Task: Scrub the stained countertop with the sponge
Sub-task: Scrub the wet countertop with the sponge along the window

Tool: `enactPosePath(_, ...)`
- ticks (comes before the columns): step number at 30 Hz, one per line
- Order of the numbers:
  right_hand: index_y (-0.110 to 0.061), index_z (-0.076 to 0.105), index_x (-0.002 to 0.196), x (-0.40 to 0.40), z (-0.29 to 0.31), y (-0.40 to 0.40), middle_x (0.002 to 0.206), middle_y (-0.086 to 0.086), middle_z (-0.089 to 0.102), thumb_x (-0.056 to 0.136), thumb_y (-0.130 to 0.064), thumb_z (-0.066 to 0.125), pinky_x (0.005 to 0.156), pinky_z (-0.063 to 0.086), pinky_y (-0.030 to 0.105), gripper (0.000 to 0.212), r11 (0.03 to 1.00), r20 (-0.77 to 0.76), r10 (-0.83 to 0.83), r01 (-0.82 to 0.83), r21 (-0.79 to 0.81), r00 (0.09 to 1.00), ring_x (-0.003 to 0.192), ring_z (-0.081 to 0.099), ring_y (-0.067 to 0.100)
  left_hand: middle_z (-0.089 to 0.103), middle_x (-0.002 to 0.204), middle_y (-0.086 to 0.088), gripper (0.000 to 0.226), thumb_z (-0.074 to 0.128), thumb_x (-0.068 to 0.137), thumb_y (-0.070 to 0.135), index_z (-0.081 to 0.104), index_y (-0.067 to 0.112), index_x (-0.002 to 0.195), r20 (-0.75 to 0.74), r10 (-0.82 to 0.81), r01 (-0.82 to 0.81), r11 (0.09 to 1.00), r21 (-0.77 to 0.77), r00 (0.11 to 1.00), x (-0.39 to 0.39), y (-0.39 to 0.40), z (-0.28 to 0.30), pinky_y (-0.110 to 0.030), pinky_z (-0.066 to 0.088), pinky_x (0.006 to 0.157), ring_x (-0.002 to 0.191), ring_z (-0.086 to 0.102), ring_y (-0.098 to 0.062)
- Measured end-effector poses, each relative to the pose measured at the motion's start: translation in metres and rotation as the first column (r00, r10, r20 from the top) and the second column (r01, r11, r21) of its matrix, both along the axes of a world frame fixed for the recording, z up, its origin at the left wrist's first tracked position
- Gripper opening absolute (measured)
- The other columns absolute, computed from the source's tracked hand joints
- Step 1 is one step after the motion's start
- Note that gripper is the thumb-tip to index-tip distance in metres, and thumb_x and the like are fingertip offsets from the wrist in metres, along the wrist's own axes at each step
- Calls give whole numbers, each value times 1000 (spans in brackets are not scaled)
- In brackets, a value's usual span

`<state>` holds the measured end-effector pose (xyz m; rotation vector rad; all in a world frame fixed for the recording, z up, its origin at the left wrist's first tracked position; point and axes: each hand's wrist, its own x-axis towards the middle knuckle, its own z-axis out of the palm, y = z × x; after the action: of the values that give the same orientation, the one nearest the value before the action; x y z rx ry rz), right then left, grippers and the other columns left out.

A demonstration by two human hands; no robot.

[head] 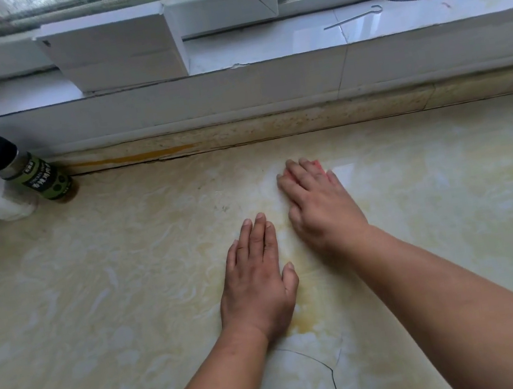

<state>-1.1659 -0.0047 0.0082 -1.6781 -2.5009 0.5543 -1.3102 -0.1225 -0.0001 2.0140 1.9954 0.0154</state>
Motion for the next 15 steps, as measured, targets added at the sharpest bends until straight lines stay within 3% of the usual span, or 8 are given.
enactPosePath(6, -27, 32, 154, 54, -6, -2, 168, 0, 16, 93, -31, 33, 125, 7, 47, 62, 930, -40, -364, 366, 31, 930, 155, 5, 22, -34, 169, 6, 82, 1, 91, 53, -19, 22, 164, -2, 1, -1, 1000, -19, 1000, 0, 0, 1, -34, -18, 124, 153, -35, -10)
enactPosePath(9, -24, 28, 156, 39, -2, -9, 168, 3, 13, 92, -33, 32, 126, 5, 48, 65, 954, -22, -301, 301, 5, 953, 155, 2, 25, -33, 169, 6, 82, 0, 91, 54, -19, 21, 164, -12, -2, 2, 1000, -25, 1000, 1, 0, 0, -35, -16, 126, 153, -35, -10)
enactPosePath(12, -27, 18, 160, 33, 0, -50, 170, -2, 2, 96, -34, 33, 126, 1, 44, 66, 990, -6, -134, 133, -40, 991, 156, -9, 21, -32, 170, 5, 83, -2, 90, 55, -18, 21, 164, -15, -4, 3, 1000, -24, 1000, 1, 0, 0, -34, -17, 125, 153, -34, -11)
enactPosePath(15, -26, 27, 159, 49, -2, -120, 169, -4, 9, 90, -36, 29, 125, 8, 45, 70, 993, -28, -114, 114, -14, 993, 156, -3, 19, -33, 169, 5, 84, -3, 88, 55, -19, 21, 164, -15, -10, 9, 1000, -30, 1000, 0, 0, 1, -33, -21, 123, 153, -34, -11)
